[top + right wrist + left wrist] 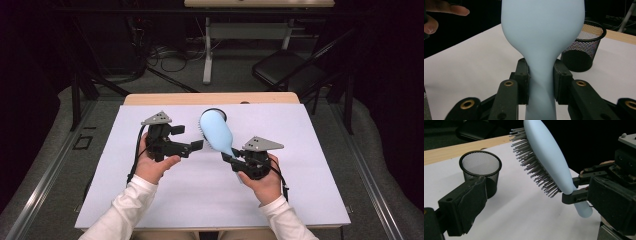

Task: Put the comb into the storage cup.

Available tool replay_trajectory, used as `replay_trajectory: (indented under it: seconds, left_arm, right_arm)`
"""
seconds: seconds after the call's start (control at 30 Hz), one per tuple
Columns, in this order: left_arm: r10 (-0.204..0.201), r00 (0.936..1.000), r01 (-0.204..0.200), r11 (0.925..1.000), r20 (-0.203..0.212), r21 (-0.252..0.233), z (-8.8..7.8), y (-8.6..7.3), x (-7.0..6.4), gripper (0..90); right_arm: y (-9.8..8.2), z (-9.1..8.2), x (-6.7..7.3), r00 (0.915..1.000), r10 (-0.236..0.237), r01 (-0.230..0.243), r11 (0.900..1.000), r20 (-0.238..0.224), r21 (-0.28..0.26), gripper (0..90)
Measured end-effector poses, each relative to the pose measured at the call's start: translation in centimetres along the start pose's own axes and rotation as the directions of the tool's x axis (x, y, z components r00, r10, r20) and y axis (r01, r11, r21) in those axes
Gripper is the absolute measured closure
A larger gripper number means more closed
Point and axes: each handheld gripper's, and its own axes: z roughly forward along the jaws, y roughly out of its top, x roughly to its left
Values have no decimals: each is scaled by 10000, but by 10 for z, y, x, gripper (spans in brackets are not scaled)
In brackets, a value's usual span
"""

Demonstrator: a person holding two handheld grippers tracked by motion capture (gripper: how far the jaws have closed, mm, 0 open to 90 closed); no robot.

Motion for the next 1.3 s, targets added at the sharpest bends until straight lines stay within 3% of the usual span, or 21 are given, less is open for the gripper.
replay_trajectory:
  seconds: [0.67, 1.3]
  left_arm:
    - [-90, 9998, 89, 9999, 181, 69, 13, 9, -1, 31]
    - [-587, 9980, 576, 9974, 249, 433, 27, 12, 1, 65]
  right_arm:
    - [0, 1, 1, 10000, -55, 55, 10000, -21, -38, 697]
    - [-1, 1, 3, 9999, -157, 157, 9999, 4, -70, 697]
